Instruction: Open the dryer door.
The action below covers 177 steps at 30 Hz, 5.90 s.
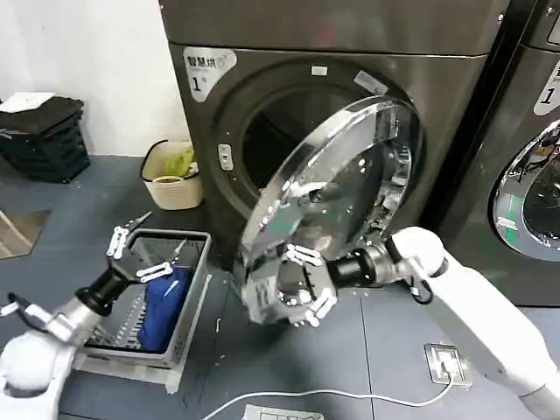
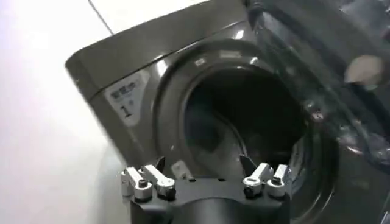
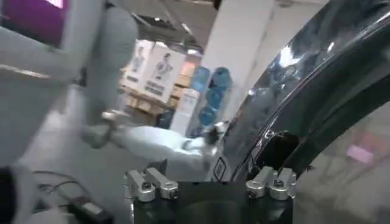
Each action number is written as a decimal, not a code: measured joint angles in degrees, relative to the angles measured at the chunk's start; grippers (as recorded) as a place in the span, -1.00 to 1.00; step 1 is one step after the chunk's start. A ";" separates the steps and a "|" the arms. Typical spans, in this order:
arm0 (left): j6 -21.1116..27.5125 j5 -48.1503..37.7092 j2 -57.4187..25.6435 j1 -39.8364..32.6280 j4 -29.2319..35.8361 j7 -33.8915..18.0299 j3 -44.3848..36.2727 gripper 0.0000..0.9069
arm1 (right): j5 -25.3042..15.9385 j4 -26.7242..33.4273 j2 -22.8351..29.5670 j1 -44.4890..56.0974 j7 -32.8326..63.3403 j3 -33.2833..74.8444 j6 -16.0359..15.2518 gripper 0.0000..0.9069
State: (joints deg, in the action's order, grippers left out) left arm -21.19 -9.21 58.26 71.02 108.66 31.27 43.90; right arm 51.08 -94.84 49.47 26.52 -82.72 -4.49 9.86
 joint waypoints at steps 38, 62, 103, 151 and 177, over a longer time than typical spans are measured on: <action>-3.62 -5.69 -4.30 -31.54 -9.59 4.45 -41.66 1.00 | 2.01 -12.90 -2.32 62.81 -0.95 70.49 2.44 1.00; -6.46 -5.92 7.20 -50.47 -20.80 4.15 -64.38 1.00 | -18.66 -5.29 33.73 81.22 36.70 110.98 17.68 1.00; 12.34 7.37 32.32 -62.10 -40.33 -7.37 -73.76 1.00 | -48.49 -3.57 42.73 78.17 99.96 134.05 -7.76 1.00; 18.39 -10.80 -11.49 -43.95 0.36 -2.33 -63.50 1.00 | -49.51 4.44 35.81 75.86 95.99 131.73 -6.05 1.00; -14.48 20.43 -43.79 -22.71 -7.59 3.89 -36.68 1.00 | -51.48 5.79 29.44 71.50 92.47 122.85 -4.54 1.00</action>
State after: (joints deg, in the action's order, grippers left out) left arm -35.67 11.22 14.47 48.30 101.07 35.16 7.22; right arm -0.40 -89.05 78.91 98.01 9.75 118.36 5.31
